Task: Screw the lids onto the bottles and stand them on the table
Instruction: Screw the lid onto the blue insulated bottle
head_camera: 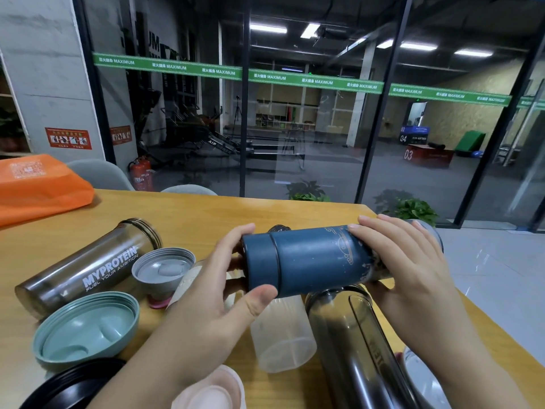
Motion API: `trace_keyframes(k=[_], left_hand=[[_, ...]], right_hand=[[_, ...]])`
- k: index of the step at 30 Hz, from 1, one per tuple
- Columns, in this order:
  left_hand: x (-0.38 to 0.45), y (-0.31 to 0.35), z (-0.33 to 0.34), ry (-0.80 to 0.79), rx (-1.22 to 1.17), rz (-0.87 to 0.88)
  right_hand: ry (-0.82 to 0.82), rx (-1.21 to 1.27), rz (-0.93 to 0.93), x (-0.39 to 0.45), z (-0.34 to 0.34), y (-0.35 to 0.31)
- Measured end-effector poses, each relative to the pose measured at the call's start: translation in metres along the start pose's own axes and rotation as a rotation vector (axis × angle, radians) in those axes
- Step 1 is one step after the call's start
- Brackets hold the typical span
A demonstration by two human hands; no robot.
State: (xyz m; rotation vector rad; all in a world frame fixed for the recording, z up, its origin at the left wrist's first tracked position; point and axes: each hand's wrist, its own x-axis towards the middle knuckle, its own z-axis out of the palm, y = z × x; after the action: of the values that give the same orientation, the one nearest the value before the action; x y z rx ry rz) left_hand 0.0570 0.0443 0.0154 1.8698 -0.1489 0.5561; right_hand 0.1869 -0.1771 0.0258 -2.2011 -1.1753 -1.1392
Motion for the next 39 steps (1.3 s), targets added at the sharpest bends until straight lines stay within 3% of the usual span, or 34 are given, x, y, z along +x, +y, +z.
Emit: trace_keyframes(k=[7, 11, 16, 31, 39], left_hand=[[-0.002, 0.001, -0.005, -0.032, 0.238, 0.076], [-0.002, 0.0, -0.006, -0.005, 0.391, 0.213], [-0.001, -0.005, -0.006, 0.009, 0.432, 0.283], [-0.006, 0.002, 0.007, 0.142, 0.391, 0.183], [-0.006, 0.007, 0.015, 0.074, 0.451, 0.116]], right_hand=[[-0.016, -0.019, -0.003, -0.002, 0.003, -0.001], [-0.038, -0.024, 0.003, -0.002, 0.002, -0.001], [-0.049, -0.031, 0.001, -0.001, 0.001, -0.001], [-0.005, -0.053, 0.113, 0.01, -0.002, -0.017], [-0.08, -0.23, 0.149, 0.048, -0.009, 0.004]])
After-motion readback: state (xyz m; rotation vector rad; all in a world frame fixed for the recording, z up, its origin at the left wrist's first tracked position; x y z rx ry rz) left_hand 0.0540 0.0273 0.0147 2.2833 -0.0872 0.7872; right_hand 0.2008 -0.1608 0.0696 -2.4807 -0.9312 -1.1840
